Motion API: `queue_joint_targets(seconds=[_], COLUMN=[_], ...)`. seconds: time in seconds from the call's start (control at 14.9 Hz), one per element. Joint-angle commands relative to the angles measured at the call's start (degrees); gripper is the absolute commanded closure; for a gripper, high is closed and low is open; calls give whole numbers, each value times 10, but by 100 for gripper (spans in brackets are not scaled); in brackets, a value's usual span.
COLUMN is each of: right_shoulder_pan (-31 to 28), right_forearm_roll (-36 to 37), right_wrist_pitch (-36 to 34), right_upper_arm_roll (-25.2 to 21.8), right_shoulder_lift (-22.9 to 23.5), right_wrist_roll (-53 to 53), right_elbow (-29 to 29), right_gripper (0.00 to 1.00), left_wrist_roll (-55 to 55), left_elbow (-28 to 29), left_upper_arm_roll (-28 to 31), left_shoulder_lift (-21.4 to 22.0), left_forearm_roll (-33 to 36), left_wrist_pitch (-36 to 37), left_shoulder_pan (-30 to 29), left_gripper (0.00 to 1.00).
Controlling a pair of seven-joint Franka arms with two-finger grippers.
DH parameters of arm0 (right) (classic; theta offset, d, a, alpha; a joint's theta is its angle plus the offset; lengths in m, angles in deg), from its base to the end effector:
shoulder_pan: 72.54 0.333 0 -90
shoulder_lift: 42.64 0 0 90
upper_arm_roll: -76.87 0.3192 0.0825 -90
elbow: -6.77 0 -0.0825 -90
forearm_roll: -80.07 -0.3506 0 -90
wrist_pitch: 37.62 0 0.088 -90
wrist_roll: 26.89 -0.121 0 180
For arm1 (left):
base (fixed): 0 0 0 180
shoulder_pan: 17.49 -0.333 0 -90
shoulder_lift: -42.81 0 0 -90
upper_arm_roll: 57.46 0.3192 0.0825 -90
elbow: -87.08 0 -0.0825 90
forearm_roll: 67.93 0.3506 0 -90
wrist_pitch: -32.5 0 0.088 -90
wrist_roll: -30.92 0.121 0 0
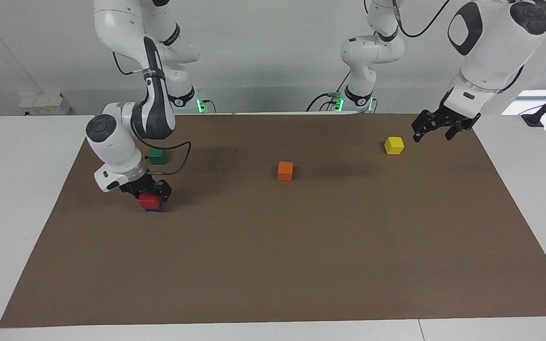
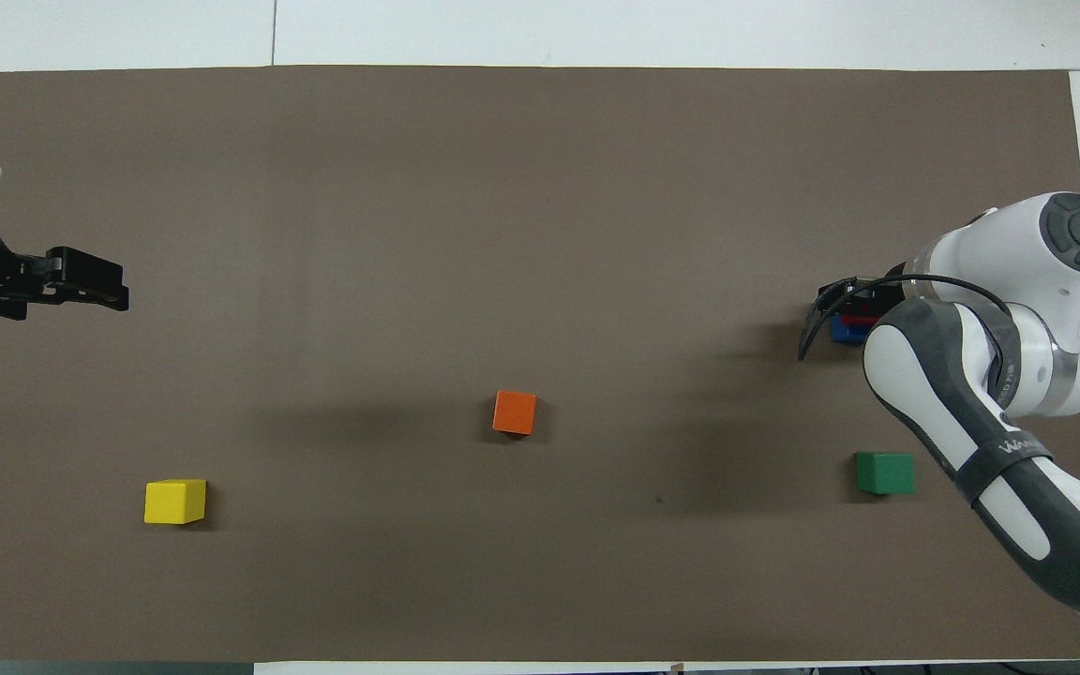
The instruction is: Transfer red block to right arm and stack on blue block
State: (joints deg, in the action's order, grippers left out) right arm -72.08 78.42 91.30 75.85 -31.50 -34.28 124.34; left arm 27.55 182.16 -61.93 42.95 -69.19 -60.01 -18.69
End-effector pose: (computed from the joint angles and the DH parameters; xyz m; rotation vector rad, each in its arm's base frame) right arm 0.5562 -0.0041 0.3547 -3.1129 0.2440 -0.0040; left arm 0.5199 -0.0323 0.5798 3.1216 0.0050 -0.0681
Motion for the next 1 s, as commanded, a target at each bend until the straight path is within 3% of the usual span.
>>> queue_joint_targets(seconds=[0.0,0.2,0.47,0.6,0.94], right_shoulder_pan=[-5,-23,-26,-25,-43], right_forearm_roll=[17,13,10,15,9], right_wrist_pitch=[-72,-159,-340,-398,-434], right_upper_arm_roll=[3,3,0,1,1], right_shoulder_lift=[-44,-66,-96,-126,-173], right_wrist_roll=[14,111,117,113,116], right_elbow=[-51,-140,-234,-241,-233], right_gripper=[0,0,0,0,0], left_wrist_roll=[5,5,5,5,5], left_elbow=[5,5,5,5,5], left_upper_arm_roll=[4,4,3,4,4], left_shoulder_lift=[13,21,23,23,23], left_forearm_roll=[-8,-8,-8,-8,-8], left_wrist_pitch=[1,4,6,6,6], left_shoulder_pan=[-2,-3,-3,-3,-3], left_gripper=[0,0,0,0,0])
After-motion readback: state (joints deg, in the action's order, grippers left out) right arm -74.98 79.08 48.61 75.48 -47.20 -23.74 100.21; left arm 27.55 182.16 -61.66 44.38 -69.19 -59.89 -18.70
